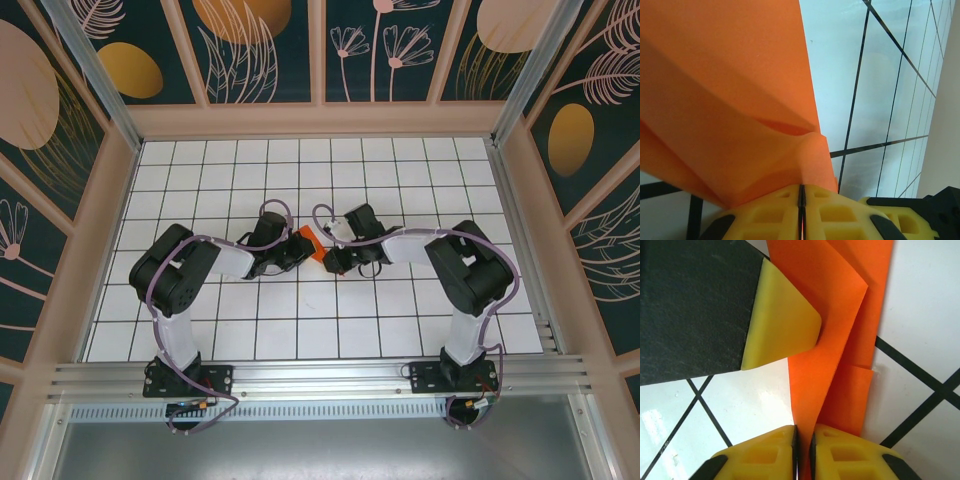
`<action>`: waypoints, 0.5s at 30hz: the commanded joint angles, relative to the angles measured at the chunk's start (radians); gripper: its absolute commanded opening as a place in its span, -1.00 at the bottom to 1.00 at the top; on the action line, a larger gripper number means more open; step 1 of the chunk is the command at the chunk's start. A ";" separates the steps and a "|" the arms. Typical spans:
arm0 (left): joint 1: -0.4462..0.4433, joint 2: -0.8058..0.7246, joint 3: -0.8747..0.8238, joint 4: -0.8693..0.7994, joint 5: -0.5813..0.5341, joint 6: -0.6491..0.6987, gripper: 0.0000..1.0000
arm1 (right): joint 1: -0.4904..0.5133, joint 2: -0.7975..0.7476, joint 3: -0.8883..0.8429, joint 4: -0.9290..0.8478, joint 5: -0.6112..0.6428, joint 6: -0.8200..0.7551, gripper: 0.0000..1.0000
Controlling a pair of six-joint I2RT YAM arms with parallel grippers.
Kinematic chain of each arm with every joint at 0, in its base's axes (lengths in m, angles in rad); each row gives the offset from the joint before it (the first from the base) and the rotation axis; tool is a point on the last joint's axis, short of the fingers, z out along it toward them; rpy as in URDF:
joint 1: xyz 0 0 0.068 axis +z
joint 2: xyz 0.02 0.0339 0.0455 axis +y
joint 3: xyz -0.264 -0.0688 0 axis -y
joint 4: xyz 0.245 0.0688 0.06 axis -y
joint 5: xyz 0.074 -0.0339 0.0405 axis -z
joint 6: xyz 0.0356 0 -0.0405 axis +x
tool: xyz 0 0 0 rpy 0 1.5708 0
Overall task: Fold a paper plane with a square sheet of paper (pick it up from the middle)
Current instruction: Fold the wing for the fifth time at the center of the table.
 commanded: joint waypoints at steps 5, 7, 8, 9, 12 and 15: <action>-0.001 0.047 0.022 -0.101 -0.071 0.025 -0.73 | 0.005 -0.002 -0.021 0.014 0.022 -0.031 -0.91; 0.001 0.021 0.026 -0.094 -0.064 0.039 -0.69 | -0.002 -0.003 -0.021 0.017 -0.017 -0.015 -0.98; 0.001 0.009 0.028 -0.084 -0.058 0.045 -0.67 | -0.007 -0.003 -0.022 0.023 -0.037 -0.003 -1.00; 0.002 -0.008 0.026 -0.072 -0.051 0.054 -0.63 | -0.015 -0.002 -0.023 0.030 -0.066 0.011 -1.00; 0.002 -0.053 0.004 0.001 -0.017 0.063 -0.56 | -0.043 -0.002 -0.034 0.061 -0.168 0.066 -1.00; -0.001 -0.077 -0.033 0.082 0.019 0.051 -0.55 | -0.066 0.007 -0.038 0.087 -0.248 0.125 -1.00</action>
